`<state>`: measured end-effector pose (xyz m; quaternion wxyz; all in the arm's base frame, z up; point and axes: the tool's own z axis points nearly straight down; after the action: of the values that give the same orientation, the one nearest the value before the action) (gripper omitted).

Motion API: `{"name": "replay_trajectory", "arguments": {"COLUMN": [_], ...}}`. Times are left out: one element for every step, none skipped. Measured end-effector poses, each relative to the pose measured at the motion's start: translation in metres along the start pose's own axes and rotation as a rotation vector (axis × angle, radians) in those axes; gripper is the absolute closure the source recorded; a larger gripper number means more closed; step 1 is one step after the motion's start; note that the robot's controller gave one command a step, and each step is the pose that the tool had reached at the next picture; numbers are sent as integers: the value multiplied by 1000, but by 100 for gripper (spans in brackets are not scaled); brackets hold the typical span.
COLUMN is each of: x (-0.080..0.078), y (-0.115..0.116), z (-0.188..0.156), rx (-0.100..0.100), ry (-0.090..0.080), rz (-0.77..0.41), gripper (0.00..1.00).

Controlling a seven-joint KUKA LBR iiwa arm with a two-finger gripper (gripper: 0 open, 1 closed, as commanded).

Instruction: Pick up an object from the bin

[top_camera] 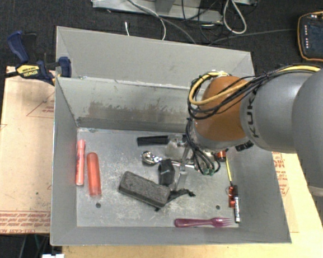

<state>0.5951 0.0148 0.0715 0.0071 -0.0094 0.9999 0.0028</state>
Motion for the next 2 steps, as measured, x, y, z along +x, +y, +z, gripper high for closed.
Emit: {"name": "replay_trajectory", "arguments": {"x": [3,-5], "y": [31,5], "z": [-3,-1], "rx": [-3,-1], "ry": [-3,-5], "rz": [-31,6], "gripper": [0,100]}}
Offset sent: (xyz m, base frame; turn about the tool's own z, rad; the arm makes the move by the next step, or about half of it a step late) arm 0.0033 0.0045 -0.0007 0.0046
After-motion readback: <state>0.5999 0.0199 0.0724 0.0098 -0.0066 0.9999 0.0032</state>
